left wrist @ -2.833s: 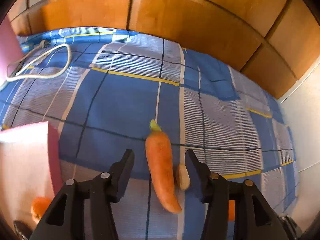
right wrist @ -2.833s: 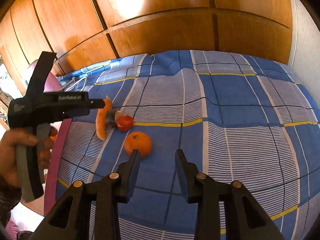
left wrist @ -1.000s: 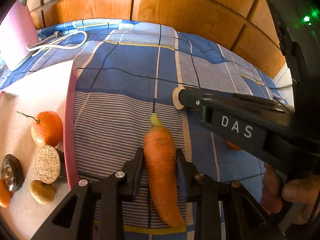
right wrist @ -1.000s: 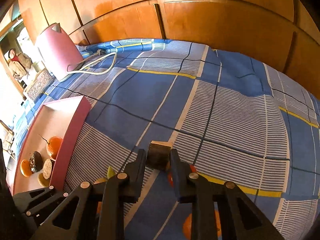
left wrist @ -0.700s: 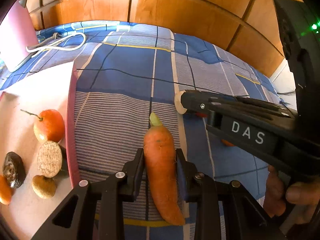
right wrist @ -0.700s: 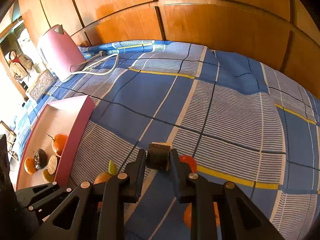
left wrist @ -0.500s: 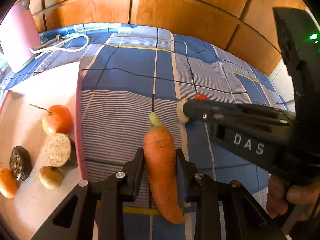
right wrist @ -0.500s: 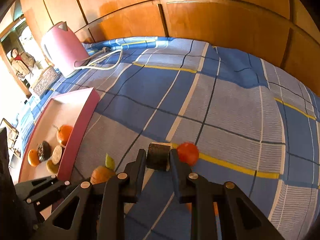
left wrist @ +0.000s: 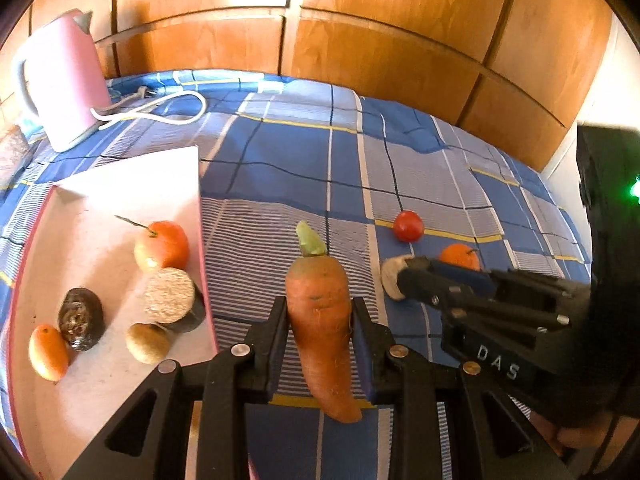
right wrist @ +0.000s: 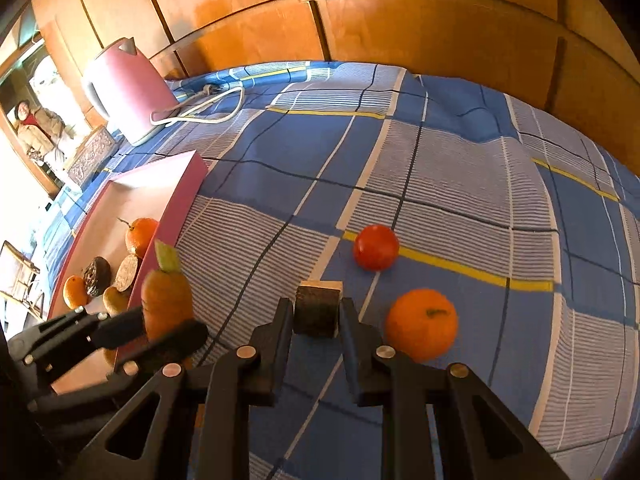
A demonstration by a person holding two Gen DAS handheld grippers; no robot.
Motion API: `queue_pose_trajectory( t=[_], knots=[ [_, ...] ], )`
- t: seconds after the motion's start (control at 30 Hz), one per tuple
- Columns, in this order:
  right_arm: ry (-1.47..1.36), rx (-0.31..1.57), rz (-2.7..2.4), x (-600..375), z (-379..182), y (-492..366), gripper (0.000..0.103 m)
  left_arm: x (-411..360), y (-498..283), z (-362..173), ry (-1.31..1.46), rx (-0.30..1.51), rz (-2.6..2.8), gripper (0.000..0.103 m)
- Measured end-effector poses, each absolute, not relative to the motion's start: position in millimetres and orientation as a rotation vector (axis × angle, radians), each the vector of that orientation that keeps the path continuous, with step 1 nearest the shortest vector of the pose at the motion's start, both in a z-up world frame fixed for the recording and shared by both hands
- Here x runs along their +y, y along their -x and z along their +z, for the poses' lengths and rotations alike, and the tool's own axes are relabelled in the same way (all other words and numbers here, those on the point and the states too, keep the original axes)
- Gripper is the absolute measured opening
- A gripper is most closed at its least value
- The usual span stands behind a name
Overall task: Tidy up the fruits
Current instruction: 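Carry the carrot into the tray with left gripper while right carries yam slice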
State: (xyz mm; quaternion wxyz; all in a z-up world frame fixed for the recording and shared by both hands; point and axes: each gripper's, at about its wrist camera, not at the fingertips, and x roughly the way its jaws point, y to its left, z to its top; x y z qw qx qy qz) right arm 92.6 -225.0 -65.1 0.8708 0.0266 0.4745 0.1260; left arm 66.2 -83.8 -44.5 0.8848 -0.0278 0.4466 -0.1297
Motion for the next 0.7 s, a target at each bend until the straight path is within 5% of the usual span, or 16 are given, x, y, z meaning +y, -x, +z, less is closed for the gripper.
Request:
queue_pose_trajectory(
  t=[0.7],
  knots=[
    [-0.035, 0.964, 0.258, -210, -67, -58, 0.023, -9, -39, -2, 0.125, 0.792, -0.152, 0.031]
  ],
)
